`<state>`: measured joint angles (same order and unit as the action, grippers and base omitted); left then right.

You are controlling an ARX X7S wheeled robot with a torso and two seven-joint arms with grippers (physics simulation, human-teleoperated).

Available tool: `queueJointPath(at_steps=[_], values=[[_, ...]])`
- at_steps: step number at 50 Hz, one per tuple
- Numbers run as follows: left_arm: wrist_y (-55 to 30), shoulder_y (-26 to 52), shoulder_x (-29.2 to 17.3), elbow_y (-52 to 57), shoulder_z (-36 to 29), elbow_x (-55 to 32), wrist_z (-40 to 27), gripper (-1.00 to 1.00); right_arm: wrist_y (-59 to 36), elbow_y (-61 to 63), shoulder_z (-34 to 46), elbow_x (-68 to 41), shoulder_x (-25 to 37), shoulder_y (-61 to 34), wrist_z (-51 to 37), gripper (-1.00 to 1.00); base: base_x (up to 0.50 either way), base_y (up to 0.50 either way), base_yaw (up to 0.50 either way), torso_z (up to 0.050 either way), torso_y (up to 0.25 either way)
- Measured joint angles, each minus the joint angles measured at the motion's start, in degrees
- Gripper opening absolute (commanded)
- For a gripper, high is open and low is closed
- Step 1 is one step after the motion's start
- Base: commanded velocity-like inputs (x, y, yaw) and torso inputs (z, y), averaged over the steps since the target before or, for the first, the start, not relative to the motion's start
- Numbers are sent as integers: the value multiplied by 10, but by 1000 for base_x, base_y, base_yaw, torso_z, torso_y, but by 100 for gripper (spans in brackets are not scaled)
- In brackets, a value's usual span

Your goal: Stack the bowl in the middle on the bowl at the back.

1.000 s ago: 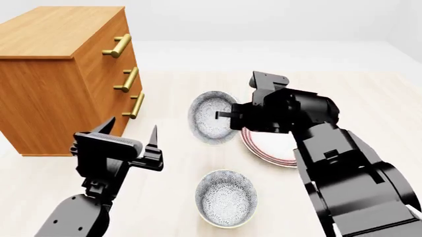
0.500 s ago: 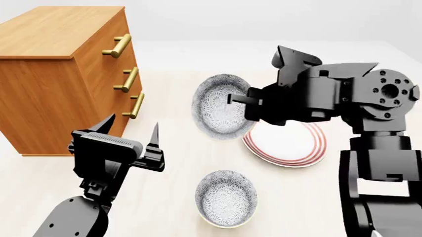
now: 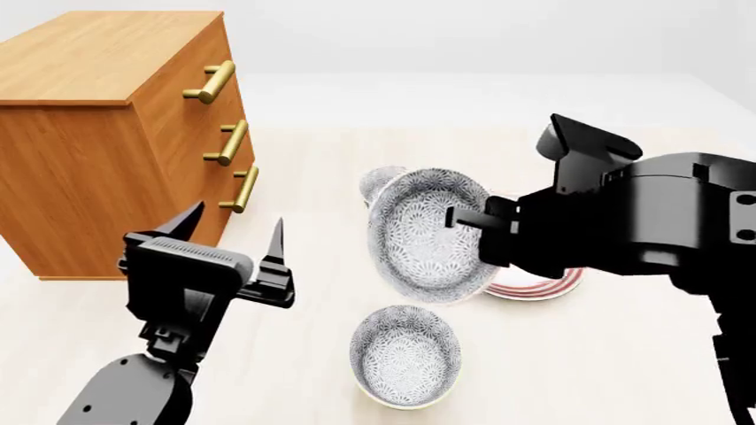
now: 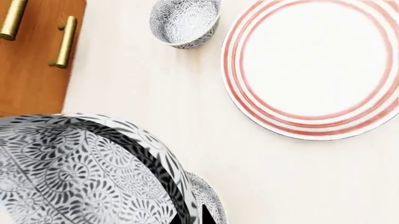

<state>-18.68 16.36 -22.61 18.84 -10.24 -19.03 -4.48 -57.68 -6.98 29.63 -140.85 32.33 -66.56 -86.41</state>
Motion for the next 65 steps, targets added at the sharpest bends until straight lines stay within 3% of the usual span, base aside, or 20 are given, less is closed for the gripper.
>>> queueJointPath(at_steps=[21, 48, 65], values=[[7, -5, -3, -1, 3, -1, -4, 100, 88, 64, 63, -73, 47, 48, 9, -100, 0, 0, 0, 0, 0], [15, -9, -7, -13, 4, 0, -10, 100, 103, 31, 95, -69, 34, 74, 62, -100, 0, 0, 0, 0, 0], [17, -9, -9, -13, 3, 1, -13, 100, 163, 41, 93, -84, 30, 111, 69, -100, 0, 0, 0, 0, 0]])
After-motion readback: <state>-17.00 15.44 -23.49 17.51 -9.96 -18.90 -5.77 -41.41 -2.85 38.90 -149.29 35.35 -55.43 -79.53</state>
